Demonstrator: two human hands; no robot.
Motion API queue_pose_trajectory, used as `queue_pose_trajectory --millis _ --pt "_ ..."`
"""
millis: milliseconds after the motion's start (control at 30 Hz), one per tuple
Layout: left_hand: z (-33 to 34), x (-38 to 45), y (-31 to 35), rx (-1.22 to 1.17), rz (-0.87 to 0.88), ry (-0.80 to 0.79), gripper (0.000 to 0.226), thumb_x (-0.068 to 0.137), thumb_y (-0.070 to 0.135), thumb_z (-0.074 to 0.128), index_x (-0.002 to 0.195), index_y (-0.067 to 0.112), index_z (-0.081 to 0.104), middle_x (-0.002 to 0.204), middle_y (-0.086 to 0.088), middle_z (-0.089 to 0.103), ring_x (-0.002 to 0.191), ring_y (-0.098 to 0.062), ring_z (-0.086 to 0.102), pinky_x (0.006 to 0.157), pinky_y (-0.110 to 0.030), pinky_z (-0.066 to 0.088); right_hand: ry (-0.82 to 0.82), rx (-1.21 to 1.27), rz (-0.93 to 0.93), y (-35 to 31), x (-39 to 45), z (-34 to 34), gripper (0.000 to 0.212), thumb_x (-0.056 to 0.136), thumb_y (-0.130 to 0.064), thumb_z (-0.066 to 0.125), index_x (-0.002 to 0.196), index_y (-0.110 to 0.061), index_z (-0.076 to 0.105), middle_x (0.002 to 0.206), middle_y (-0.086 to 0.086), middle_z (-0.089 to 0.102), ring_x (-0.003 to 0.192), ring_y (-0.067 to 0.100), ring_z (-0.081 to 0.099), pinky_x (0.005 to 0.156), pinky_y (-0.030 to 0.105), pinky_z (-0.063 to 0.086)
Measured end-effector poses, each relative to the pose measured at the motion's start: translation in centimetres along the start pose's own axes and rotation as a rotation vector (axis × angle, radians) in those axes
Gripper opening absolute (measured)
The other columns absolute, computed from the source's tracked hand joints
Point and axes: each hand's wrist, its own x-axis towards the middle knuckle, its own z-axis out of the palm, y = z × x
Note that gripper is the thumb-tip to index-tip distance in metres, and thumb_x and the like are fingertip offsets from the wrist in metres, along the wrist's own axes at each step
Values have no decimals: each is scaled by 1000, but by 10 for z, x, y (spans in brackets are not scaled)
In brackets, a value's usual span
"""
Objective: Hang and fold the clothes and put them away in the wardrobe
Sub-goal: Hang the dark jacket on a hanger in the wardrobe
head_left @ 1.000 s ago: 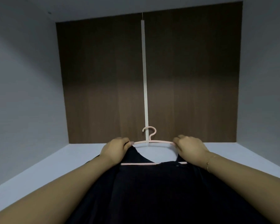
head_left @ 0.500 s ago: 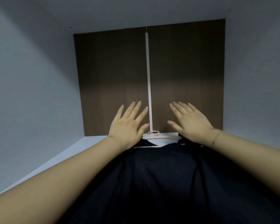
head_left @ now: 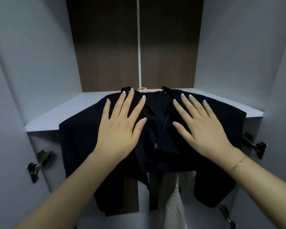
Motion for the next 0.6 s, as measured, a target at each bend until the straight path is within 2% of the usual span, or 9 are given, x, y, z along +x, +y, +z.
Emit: queue_pose_trajectory --millis 67,167,300,367,467,533,600 --pt "-2 -32 10 -94 -45 -16 56 101 47 18 155 29 15 163 -2 12 151 -18 8 121 -48 11 -4 31 14 -9 -29 4 59 104 -51 21 156 -26 10 164 0 6 151 16 -1 123 41 4" --pt "1 -79 30 -295 -146 18 51 101 40 32 150 23 35 157 -2 31 147 -18 24 118 -45 22 -15 185 76 -23 -70 17 59 102 -48 28 155 -24 17 163 -1 10 151 14 0 123 40 4" --pt "11 -125 54 -673 -389 2 36 103 37 40 133 24 55 138 9 51 128 -9 43 107 -29 34 35 513 243 -54 -105 39 51 101 -38 42 149 -21 38 159 -4 25 148 11 14 121 32 10" --pt "21 -142 63 -940 -582 -40 28 100 37 44 118 26 63 120 15 60 111 1 53 96 -17 42 61 704 362 -71 -110 53 41 100 -29 50 140 -18 51 150 -4 40 142 11 28 118 33 23" --pt "34 -154 72 -1319 -1018 -194 33 97 44 46 94 23 72 95 8 73 86 -3 65 74 -18 48 180 1027 574 -90 -110 69 21 97 -19 58 115 -16 68 118 -7 59 113 10 54 99 30 46" --pt "42 -152 77 -1585 -1305 -393 40 97 48 45 97 19 73 95 5 76 77 -9 65 69 -22 46 156 1273 719 -93 -102 74 15 96 -21 60 106 -19 71 112 -5 64 101 4 61 88 21 49" --pt "48 -148 81 -1903 -1452 -526 48 95 51 46 109 13 71 105 2 75 73 -7 63 66 -21 45 56 1479 841 -89 -89 78 16 94 -29 63 104 -21 71 111 -5 68 102 4 64 88 23 50"
